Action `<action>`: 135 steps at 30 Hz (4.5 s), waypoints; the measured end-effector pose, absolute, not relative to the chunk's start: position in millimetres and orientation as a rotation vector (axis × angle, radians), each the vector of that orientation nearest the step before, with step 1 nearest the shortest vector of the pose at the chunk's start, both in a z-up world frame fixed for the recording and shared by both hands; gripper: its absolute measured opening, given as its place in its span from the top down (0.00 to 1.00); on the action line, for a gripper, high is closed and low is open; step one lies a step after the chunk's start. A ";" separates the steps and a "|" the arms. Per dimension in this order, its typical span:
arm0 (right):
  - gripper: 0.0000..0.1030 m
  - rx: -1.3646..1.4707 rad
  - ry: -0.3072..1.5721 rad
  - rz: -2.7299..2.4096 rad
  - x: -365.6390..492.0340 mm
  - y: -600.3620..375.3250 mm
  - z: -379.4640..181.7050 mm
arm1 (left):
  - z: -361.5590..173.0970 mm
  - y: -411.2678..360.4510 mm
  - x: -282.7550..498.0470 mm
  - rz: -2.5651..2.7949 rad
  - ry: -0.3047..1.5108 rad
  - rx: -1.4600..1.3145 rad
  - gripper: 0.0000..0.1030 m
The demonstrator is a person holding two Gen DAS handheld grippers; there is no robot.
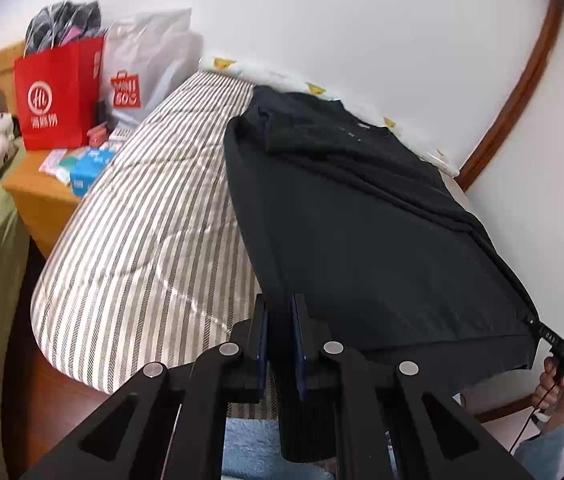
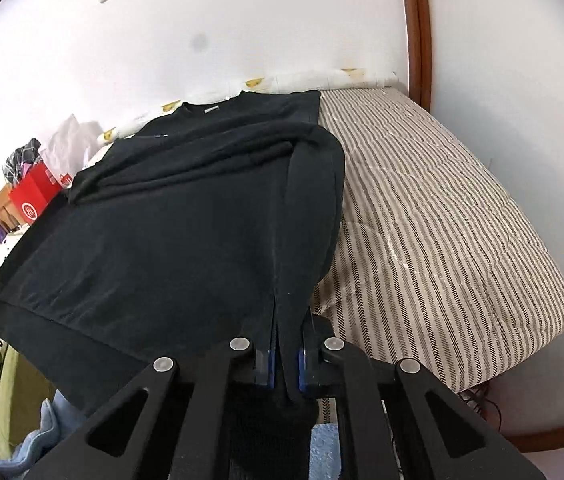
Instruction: Fold small clothes
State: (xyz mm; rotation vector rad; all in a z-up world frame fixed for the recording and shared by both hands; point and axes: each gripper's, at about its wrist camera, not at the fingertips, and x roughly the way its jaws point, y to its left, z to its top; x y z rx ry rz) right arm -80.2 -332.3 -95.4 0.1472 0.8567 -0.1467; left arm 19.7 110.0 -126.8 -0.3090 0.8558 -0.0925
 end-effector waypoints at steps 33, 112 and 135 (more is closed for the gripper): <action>0.93 0.228 0.697 -0.220 202.4 -366.6 -46.3 | -93.8 105.2 302.7 0.064 0.730 -0.233 0.90; 0.83 0.351 0.810 -0.284 117.5 -390.3 -114.0 | -154.5 120.8 234.9 0.009 0.918 -0.359 0.92; 0.82 0.266 0.883 -0.284 -15.7 -361.1 -102.9 | -146.3 124.0 93.7 -0.029 0.946 -0.344 0.91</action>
